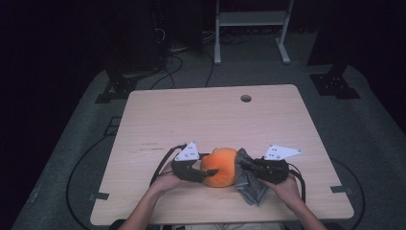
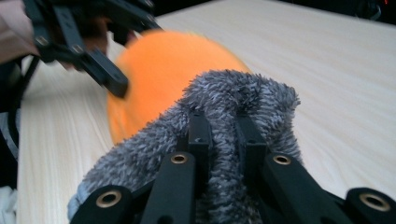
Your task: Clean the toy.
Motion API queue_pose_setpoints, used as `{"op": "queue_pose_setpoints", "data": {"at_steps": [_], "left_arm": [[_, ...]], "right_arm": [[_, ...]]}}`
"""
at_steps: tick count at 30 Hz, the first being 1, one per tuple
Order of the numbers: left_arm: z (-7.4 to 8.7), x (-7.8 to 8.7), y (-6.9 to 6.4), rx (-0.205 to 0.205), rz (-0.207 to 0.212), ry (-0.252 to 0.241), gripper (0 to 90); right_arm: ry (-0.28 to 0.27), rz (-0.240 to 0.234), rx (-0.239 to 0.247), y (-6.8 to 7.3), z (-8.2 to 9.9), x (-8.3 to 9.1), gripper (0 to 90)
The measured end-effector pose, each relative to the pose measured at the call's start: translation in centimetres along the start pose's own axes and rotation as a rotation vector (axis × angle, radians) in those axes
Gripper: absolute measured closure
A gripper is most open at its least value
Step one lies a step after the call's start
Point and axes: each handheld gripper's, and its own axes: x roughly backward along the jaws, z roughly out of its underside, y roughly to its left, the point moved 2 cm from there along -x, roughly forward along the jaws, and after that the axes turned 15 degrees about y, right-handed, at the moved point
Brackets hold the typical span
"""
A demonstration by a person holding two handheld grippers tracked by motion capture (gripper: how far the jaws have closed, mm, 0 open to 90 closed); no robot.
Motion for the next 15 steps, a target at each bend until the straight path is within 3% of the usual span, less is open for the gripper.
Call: {"op": "queue_pose_setpoints", "data": {"at_steps": [2, 4, 6, 9, 15], "left_arm": [[0.1, 0.1, 0.0, -0.008, 0.002, -0.002, 37.8], [0.2, 0.0, -0.2, -0.016, 0.006, -0.007, 37.9], [0.1, -0.1, -0.4, -0.031, 0.004, -0.008, 37.8], [0.1, 0.0, -0.3, -0.032, 0.001, -0.002, 37.5], [0.0, 0.1, -0.4, -0.048, 0.002, -0.005, 36.3]], "right_arm": [[0.011, -0.003, -0.016, -0.3, 0.5, 0.3, 78.9], [-0.013, -0.016, -0.021, -0.1, 0.4, 0.7, 78.9], [-0.045, -0.025, -0.006, 0.1, -0.2, 0.9, 78.9], [-0.034, -0.014, 0.005, 0.2, -0.6, 0.5, 79.1], [0.021, -0.026, -0.086, -1.2, 0.8, 0.4, 79.4]]}}
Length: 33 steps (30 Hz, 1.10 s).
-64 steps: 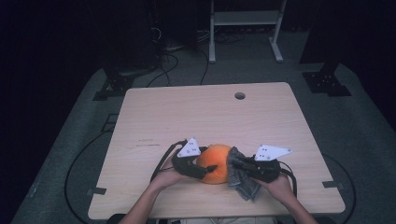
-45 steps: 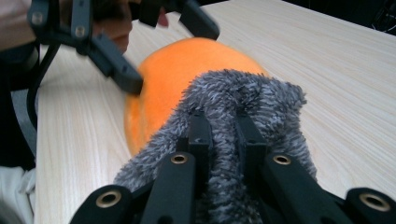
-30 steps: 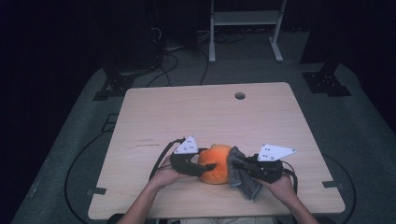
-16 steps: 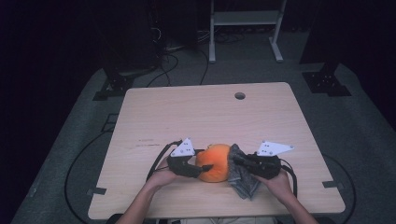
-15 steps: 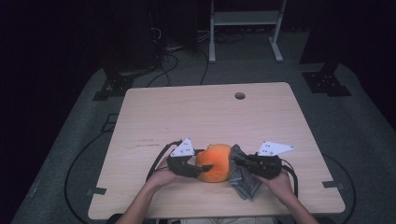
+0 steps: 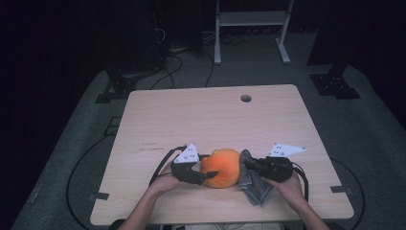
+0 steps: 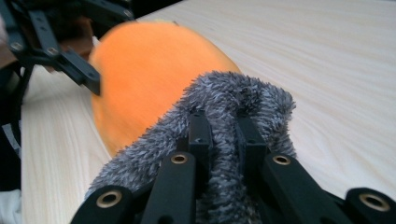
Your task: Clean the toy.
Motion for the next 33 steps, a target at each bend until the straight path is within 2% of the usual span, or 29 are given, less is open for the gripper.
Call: {"op": "queue_pose_setpoints", "data": {"at_steps": [3, 6, 9, 11, 14, 15, 17, 19, 22, 25, 28, 30, 32, 33], "left_arm": [[-0.4, -0.1, -0.5, -0.037, -0.011, 0.004, 35.6], [-0.9, -0.2, -1.0, -0.072, -0.024, 0.014, 35.3], [-0.8, -0.1, -1.1, -0.081, -0.027, 0.017, 35.3], [-0.8, -0.1, -1.0, -0.075, -0.021, 0.014, 35.3], [-1.0, -0.2, -0.9, -0.065, -0.017, 0.013, 34.8], [-1.1, -0.2, -0.8, -0.055, -0.017, 0.011, 34.2], [-1.1, -0.2, -0.8, -0.044, -0.019, 0.01, 33.3], [-1.2, -0.2, -0.8, -0.041, -0.022, 0.012, 33.3], [-1.4, -0.4, -0.8, -0.038, -0.026, 0.011, 33.4], [-1.4, -0.5, -0.9, -0.043, -0.031, 0.012, 33.6], [-1.5, -0.4, -0.9, -0.038, -0.032, 0.015, 33.5], [-1.6, -0.4, -0.8, -0.025, -0.029, 0.019, 32.6], [-1.6, -0.4, -0.6, -0.014, -0.025, 0.017, 31.9], [-1.6, -0.4, -0.5, -0.008, -0.026, 0.017, 31.6]], "right_arm": [[-0.034, -0.009, 0.016, 0.3, -0.2, 0.5, 79.3], [-0.094, -0.027, 0.061, 1.5, -1.2, 1.0, 79.3], [-0.098, -0.018, 0.097, 2.3, -1.7, 0.7, 79.2], [-0.087, -0.013, 0.077, 2.0, -1.5, 0.4, 79.4], [-0.042, 0.008, 0.007, 1.1, -0.5, 0.0, 79.4], [-0.027, 0.021, -0.004, 1.0, -0.3, 0.0, 79.5], [-0.024, 0.05, 0.02, 1.1, -0.3, 0.6, 79.5], [-0.075, 0.029, 0.057, 1.8, -0.8, 1.4, 79.5], [-0.116, 0.005, 0.117, 3.0, -1.8, 1.7, 79.5], [-0.098, 0.018, 0.174, 4.0, -2.4, 1.1, 79.5], [-0.075, 0.025, 0.159, 3.7, -2.3, 0.4, 79.6], [-0.048, 0.051, 0.144, 3.2, -1.9, 0.3, 79.6], [-0.029, 0.063, 0.121, 2.7, -1.4, 0.5, 79.3], [-0.022, 0.068, 0.125, 2.6, -1.2, 0.7, 79.3]]}}
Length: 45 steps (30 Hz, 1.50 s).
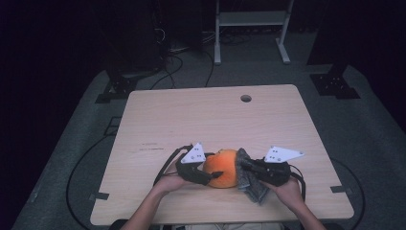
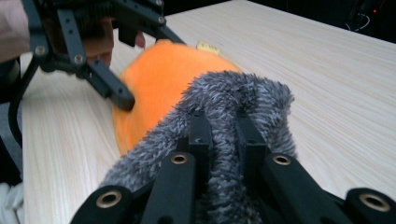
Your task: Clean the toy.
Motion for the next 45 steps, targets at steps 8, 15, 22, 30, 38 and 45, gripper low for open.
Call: {"op": "queue_pose_setpoints", "data": {"at_steps": [8, 15, 22, 30, 38, 45], "left_arm": [[-0.5, -0.4, -0.1, 0.022, -0.004, -0.007, 31.8], [0.0, 0.0, 0.8, 0.101, 0.062, 0.005, 11.3], [0.2, -0.5, 1.0, 0.112, 0.062, -0.019, 36.9], [-0.1, -0.5, 1.1, 0.196, 0.075, -0.05, 39.8], [-1.1, -0.9, 0.0, 0.201, 0.062, -0.059, 40.6], [-0.9, -0.8, 0.1, 0.187, 0.057, -0.062, 40.7]], "right_arm": [[-0.063, -0.065, 0.09, 2.2, -1.6, 0.3, 79.3], [-0.027, -0.037, 0.076, 1.7, -1.1, -0.7, 79.5], [-0.025, -0.011, 0.04, 0.5, -0.1, -0.3, 79.5], [-0.048, 0.012, 0.025, 0.1, 0.6, 1.6, 79.5], [-0.044, 0.008, 0.116, 2.2, -1.5, 0.1, 79.7], [0.01, 0.056, 0.066, 0.4, 0.4, 1.1, 79.6]]}}
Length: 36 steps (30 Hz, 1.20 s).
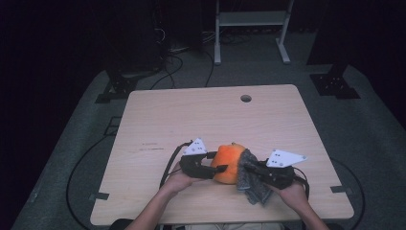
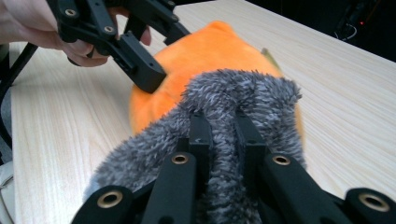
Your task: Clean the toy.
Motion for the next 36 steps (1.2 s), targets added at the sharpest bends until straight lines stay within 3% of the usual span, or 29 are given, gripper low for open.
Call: {"op": "queue_pose_setpoints", "data": {"at_steps": [4, 5, 7, 8, 9, 12, 16, 18, 21, 25, 29, 31, 33, 36], "left_arm": [[-0.2, -0.1, -0.8, -0.084, -0.028, 0.013, 40.8], [-0.2, -0.1, -1.0, -0.1, -0.03, 0.019, 40.8], [-0.1, -0.1, -1.3, -0.136, -0.023, 0.027, 40.6], [-0.1, 0.0, -1.4, -0.14, -0.004, 0.026, 39.9], [0.0, 0.1, -1.4, -0.134, 0.043, 0.028, 38.1], [0.1, 0.3, -0.7, -0.062, 0.1, -0.012, 36.9], [-0.1, 0.0, -1.2, -0.097, 0.051, -0.003, 41.7], [-0.3, 0.0, -1.7, -0.127, 0.038, -0.002, 42.3], [-0.3, -0.2, -2.4, -0.193, -0.014, 0.038, 42.2], [0.2, -0.1, -1.9, -0.186, -0.021, 0.044, 43.6], [0.2, -0.1, -1.7, -0.163, -0.008, 0.043, 42.6], [-0.3, -0.1, -1.6, -0.118, 0.013, 0.031, 32.5], [-0.6, -0.3, -1.7, -0.089, 0.018, 0.019, 23.6], [-0.5, -0.5, -2.1, -0.116, -0.009, 0.016, 32.3]], "right_arm": [[-0.086, -0.033, 0.019, 0.1, -1.4, 1.5, 79.6], [-0.082, -0.022, 0.042, 0.2, -1.9, 1.6, 79.5], [-0.075, -0.025, 0.042, 0.1, -2.4, 1.4, 79.5], [-0.058, -0.027, 0.04, -0.1, -2.3, 1.1, 79.5], [-0.042, -0.027, 0.036, -0.2, -2.2, 0.8, 79.5], [-0.022, -0.053, 0.017, -0.2, -1.3, 0.2, 79.5], [-0.026, -0.052, 0.027, 0.2, -1.6, 1.1, 79.4], [-0.062, -0.091, 0.043, 0.8, -2.1, 1.3, 79.4], [-0.032, -0.089, 0.107, 2.0, -3.1, 0.7, 79.4], [-0.014, -0.085, 0.102, 1.6, -3.0, 0.4, 79.6], [0.014, -0.053, 0.041, -0.2, -1.7, 0.7, 79.5], [0.01, -0.067, 0.005, -0.7, -1.1, 0.6, 79.5], [0.01, -0.074, 0.006, -0.6, -1.0, 0.5, 79.5], [0.019, -0.071, 0.021, -0.3, -1.3, 0.7, 79.3]]}}
